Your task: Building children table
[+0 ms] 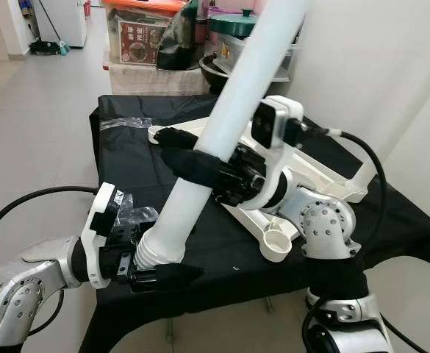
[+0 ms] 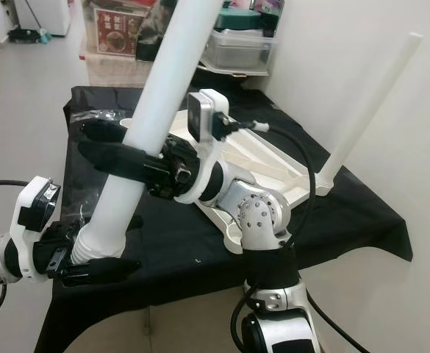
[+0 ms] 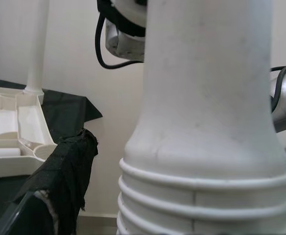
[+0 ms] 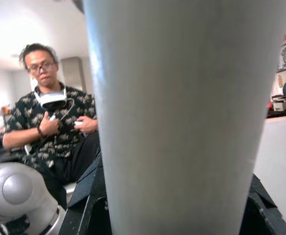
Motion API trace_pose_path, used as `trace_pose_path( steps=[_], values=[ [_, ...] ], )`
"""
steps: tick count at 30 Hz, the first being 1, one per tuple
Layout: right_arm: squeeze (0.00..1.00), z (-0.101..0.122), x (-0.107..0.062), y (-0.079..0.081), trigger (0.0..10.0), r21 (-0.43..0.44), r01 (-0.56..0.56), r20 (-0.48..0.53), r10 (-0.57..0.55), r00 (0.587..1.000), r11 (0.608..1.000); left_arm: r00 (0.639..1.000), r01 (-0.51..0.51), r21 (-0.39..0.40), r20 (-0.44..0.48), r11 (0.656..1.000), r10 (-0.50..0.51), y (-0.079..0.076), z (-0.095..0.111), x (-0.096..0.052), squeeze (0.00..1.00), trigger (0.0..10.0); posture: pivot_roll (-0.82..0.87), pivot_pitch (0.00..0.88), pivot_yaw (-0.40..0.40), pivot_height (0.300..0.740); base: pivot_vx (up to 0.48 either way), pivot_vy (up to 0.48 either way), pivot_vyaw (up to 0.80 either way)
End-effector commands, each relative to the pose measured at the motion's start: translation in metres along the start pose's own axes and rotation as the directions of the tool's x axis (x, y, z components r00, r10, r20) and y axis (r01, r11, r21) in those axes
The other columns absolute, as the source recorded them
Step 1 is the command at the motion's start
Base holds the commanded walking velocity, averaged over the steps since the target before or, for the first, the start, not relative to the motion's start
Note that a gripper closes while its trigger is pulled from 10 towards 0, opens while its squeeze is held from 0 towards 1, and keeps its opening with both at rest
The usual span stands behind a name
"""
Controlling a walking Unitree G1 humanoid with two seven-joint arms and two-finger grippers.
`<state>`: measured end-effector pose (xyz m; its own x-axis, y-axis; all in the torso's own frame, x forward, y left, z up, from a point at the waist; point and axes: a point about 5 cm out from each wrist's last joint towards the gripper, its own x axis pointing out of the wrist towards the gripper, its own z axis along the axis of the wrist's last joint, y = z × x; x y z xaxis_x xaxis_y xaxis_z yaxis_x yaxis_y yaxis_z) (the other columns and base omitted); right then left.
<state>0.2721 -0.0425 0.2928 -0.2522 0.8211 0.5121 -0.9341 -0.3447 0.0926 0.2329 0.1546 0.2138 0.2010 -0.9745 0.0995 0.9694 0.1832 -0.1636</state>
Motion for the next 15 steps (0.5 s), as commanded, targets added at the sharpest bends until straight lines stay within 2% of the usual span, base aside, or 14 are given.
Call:
trace_pose_path(
  steps=[1, 3, 4, 5, 6, 15],
  values=[
    [0.00, -0.0351, 0.0551, 0.0196, 10.0, 0.156, -0.302, -0.046, 0.313, 0.949, 0.940, 0.994, 0.105, 0.035, -0.002, 0.994, -0.105, -0.0105, 0.0059, 0.0290, 0.00, 10.0, 0.21, 0.000, -0.171, 0.740, 0.000, 0.000, 0.00],
    [0.00, -0.0353, 0.0545, 0.0190, 10.0, 0.161, -0.299, -0.051, 0.311, 0.949, 0.940, 0.993, 0.114, 0.029, -0.012, 0.993, -0.113, -0.0115, 0.0044, 0.0284, 0.00, 10.0, 0.21, 0.000, -0.171, 0.740, 0.000, 0.000, 0.00],
    [0.00, -0.0359, 0.0541, 0.0183, 10.0, 0.169, -0.294, -0.060, 0.308, 0.950, 0.941, 0.992, 0.125, 0.024, -0.020, 0.992, -0.124, -0.0129, 0.0030, 0.0279, 0.00, 6.3, 0.21, 0.000, -0.170, 0.740, 0.000, 0.000, 0.00],
    [0.00, -0.0363, 0.0539, 0.0181, 10.0, 0.174, -0.291, -0.065, 0.306, 0.950, 0.941, 0.991, 0.132, 0.017, -0.025, 0.991, -0.131, -0.0138, 0.0024, 0.0274, 0.00, 6.3, 0.21, 0.000, -0.168, 0.740, 0.000, 0.000, 0.00],
    [0.00, -0.0370, 0.0538, 0.0179, 10.0, 0.186, -0.286, -0.070, 0.303, 0.950, 0.940, 0.988, 0.149, 0.011, -0.032, 0.989, -0.149, -0.0153, 0.0016, 0.0273, 0.00, 0.0, 0.21, 0.000, -0.168, 0.740, 0.000, 0.000, 0.00],
    [0.00, -0.0408, 0.0533, 0.0151, 10.0, 0.196, -0.250, -0.090, 0.271, 0.958, 0.948, 0.984, 0.177, 0.009, -0.031, 0.984, -0.177, -0.0188, 0.0015, 0.0249, 0.00, 0.0, 0.20, 0.000, -0.163, 0.740, 0.000, 0.000, 0.00]
  ],
)
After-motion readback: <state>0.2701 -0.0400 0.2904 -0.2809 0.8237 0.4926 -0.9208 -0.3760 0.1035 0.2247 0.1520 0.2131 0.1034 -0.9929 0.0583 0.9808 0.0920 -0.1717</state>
